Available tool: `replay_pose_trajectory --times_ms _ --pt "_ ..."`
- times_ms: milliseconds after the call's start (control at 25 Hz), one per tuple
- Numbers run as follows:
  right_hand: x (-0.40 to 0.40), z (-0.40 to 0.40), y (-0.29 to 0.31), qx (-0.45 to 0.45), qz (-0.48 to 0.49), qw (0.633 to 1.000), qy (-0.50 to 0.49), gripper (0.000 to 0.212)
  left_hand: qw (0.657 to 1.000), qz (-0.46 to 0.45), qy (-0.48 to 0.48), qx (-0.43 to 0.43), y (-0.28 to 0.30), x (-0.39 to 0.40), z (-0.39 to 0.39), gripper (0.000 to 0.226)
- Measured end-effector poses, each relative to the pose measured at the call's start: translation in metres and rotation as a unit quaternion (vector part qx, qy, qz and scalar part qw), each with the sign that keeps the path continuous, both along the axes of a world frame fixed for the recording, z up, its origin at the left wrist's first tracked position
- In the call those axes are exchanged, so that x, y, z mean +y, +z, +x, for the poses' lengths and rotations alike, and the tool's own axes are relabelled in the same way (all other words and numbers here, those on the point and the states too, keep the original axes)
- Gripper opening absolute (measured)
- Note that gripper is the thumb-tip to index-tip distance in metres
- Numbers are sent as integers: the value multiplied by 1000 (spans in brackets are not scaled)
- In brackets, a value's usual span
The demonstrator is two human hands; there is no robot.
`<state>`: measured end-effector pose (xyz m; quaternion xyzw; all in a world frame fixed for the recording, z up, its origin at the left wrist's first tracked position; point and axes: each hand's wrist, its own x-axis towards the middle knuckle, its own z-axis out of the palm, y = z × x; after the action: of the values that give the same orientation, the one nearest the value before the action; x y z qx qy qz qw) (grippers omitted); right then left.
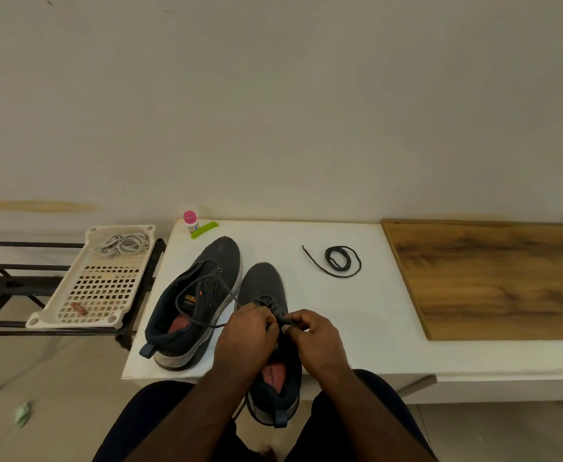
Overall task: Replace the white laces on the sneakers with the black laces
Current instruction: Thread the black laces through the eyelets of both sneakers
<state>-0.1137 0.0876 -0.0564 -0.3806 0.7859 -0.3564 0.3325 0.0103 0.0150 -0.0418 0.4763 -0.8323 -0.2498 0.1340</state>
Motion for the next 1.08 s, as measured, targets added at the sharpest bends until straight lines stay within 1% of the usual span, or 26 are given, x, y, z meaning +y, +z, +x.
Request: replay_pose_trajectory --times_ms 80,200,280,520,680,920,960,1080 --pt "1 0 1 9 -9 1000 5 13 999 25 17 10 -3 1 0 25" --pt "4 2 2 13 -24 1000 1 14 996 69 44 42 -4 2 1 15" --pt "5 4 2 16 -25 1000 -3 14 991 101 52 67 -3 2 2 15" --pt "5 3 1 -10 -37 999 -4 10 986 134 71 76 -1 4 -1 18" --pt "5 0 1 -71 -49 996 7 16 980 154 84 90 -2 6 -1 16" --pt "4 -10 11 -167 -17 986 11 17 975 166 100 107 -4 7 1 14" --pt "4 -12 10 -159 -18 987 15 16 975 168 102 106 -3 6 1 14" --pt "5 -12 8 -86 -29 995 41 13 976 162 107 99 -2 7 0 14"
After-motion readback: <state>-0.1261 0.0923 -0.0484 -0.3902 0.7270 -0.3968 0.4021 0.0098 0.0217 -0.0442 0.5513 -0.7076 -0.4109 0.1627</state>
